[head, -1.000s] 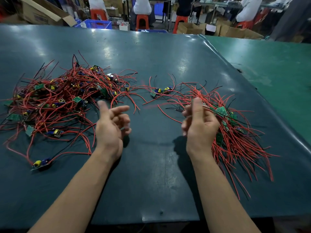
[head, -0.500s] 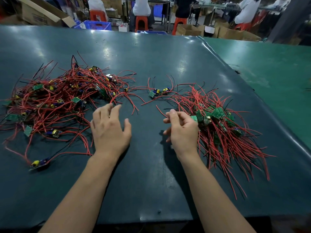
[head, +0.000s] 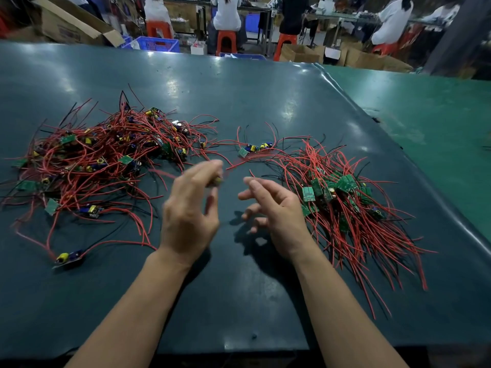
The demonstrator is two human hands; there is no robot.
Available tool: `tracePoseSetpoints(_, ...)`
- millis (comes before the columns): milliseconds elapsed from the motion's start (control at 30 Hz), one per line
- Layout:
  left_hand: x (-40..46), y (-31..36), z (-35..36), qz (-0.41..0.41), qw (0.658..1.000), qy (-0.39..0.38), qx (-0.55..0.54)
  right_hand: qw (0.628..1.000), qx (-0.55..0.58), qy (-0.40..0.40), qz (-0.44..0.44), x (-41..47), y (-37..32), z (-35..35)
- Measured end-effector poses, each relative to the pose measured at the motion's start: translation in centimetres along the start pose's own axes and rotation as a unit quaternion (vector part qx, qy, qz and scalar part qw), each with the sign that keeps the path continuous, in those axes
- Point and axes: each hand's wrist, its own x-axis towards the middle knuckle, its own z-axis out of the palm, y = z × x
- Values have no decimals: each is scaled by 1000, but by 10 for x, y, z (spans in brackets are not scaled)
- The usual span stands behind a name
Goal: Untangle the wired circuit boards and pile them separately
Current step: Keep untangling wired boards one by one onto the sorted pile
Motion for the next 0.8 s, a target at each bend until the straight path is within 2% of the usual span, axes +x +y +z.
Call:
tracePoseSetpoints(67, -5, 7, 6, 44, 995, -62, -56, 998, 32, -51, 6, -2, 0, 4)
tracePoseSetpoints(100, -6, 10, 9, 56, 992, -80, -76, 998, 29, -47, -3, -3, 1, 5)
tracePoseSetpoints(167, -6, 15, 11, 70, 992, -75, -66, 999, 25, 1, -24, -1, 1, 4)
tracePoseSetpoints(267, -8, 15, 13, 76, 996, -29, -35, 994, 65, 78, -33, 3, -3, -3)
tracePoseSetpoints(367, -10, 16, 13, -42, 987, -112, -110, 991, 92, 93, -13, 5, -4, -5)
tracePoseSetpoints(467, -10, 15, 13, -154, 960, -166, -166, 993, 96, 63, 4, 4, -4, -5)
tracePoseSetpoints(533, -8, 12, 13, -219, 939, -152, -219, 997, 64, 40, 10, 3, -2, -4)
tracePoseSetpoints(600, -6, 11, 13, -242, 933, -124, -234, 999, 34, 30, 16, 1, 0, -1)
tracePoseSetpoints(667, -4, 12, 14, -265, 922, -104, -263, 999, 18, 39, 11, 1, 2, 2)
tracePoseSetpoints(800, -2, 13, 17, -325, 873, -89, -351, 997, 15, 68, -25, 2, 5, 4)
